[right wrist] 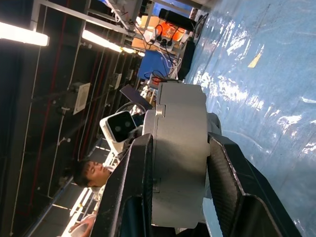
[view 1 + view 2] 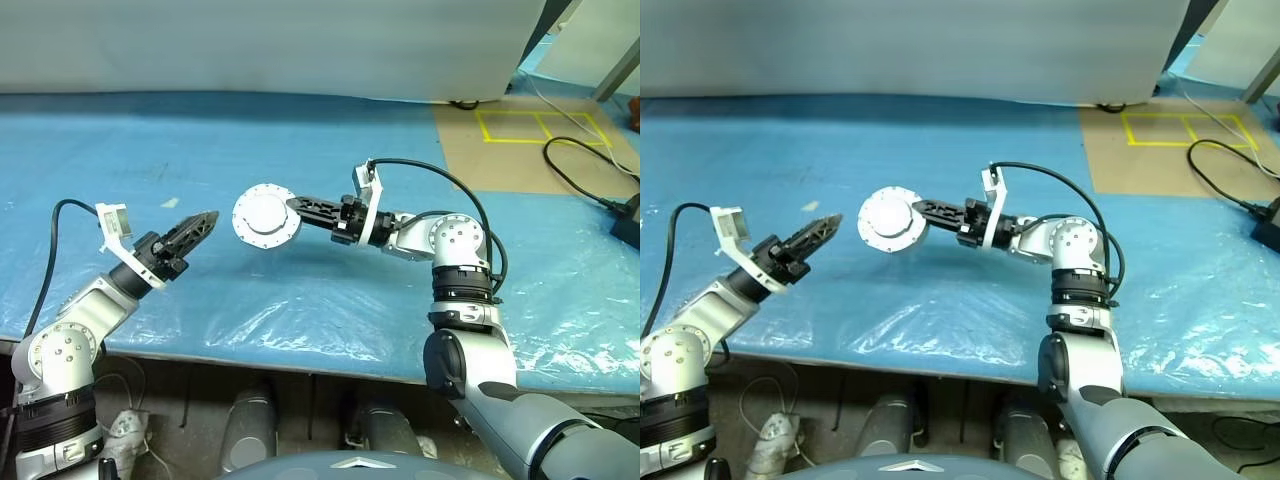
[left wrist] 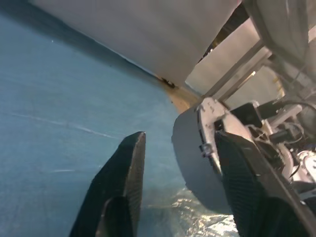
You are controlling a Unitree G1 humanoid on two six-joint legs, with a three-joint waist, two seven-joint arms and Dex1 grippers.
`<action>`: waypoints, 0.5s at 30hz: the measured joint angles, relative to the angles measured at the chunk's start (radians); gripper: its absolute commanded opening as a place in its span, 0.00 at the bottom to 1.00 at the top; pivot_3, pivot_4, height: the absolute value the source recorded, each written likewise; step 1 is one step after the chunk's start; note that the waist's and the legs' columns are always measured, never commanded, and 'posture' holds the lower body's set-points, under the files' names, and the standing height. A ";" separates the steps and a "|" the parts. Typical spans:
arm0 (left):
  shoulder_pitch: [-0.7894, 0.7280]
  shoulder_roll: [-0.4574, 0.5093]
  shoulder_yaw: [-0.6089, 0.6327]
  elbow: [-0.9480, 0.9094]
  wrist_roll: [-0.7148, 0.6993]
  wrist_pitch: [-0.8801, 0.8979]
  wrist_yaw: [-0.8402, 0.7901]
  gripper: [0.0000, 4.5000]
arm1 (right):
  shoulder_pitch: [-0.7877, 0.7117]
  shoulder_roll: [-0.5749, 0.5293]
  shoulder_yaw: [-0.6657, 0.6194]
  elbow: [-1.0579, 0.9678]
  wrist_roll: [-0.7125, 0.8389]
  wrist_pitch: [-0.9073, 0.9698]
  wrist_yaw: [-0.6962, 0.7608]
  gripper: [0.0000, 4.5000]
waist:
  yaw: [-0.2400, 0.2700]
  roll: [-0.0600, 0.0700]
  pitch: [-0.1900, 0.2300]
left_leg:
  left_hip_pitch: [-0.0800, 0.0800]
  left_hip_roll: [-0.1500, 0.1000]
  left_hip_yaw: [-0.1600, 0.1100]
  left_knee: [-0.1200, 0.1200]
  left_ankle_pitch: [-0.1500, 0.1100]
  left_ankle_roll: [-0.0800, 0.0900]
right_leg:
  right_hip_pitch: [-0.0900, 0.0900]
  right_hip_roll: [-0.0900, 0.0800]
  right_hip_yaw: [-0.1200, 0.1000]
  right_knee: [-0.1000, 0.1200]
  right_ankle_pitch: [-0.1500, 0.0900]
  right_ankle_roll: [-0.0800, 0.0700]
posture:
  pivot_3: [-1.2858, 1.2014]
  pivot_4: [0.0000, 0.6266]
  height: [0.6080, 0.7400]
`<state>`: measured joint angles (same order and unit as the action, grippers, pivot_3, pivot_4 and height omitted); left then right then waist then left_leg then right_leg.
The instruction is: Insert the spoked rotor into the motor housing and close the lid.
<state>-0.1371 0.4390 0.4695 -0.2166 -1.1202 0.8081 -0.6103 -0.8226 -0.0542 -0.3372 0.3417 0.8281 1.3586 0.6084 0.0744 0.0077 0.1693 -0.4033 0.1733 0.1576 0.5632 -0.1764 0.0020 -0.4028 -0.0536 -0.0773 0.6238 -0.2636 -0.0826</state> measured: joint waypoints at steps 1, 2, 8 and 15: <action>0.009 -0.001 -0.001 -0.013 -0.017 0.010 0.010 0.79 | -0.001 0.000 0.000 0.000 0.000 0.000 -0.003 0.27 | 0.000 0.000 0.000 | 0.000 0.000 0.000 0.000 0.000 0.000 | 0.000 0.000 0.000 0.000 0.000 0.000 | 0.52 0.24 1.00; 0.024 -0.003 -0.002 -0.028 -0.036 0.023 0.020 0.87 | -0.002 0.000 -0.001 0.000 0.000 0.000 -0.005 0.27 | -0.001 0.000 0.000 | 0.000 0.000 0.000 0.000 0.000 0.000 | 0.000 0.000 0.000 0.000 0.000 0.000 | 0.52 0.24 1.00; 0.062 -0.012 -0.034 -0.035 -0.068 0.061 0.076 0.99 | -0.013 0.006 -0.016 0.000 0.017 0.008 -0.023 0.27 | 0.001 0.000 0.000 | 0.000 -0.001 -0.002 0.001 -0.002 -0.003 | 0.000 0.000 0.000 0.000 0.001 0.002 | 0.52 0.24 1.00; 0.007 -0.067 -0.038 -0.031 -0.165 0.063 0.146 0.99 | -0.028 0.009 -0.018 0.000 0.044 0.027 -0.027 0.27 | 0.003 0.000 0.000 | 0.000 -0.002 -0.005 0.004 -0.002 -0.004 | 0.003 0.000 0.000 0.000 0.002 0.004 | 0.52 0.24 1.00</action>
<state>-0.1303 0.3724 0.4313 -0.2474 -1.2854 0.8712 -0.4640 -0.8505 -0.0450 -0.3553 0.3417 0.8726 1.3855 0.5812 0.0779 0.0077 0.1694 -0.4034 0.1717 0.1529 0.5667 -0.1782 -0.0017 -0.3997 -0.0534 -0.0773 0.6238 -0.2615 -0.0791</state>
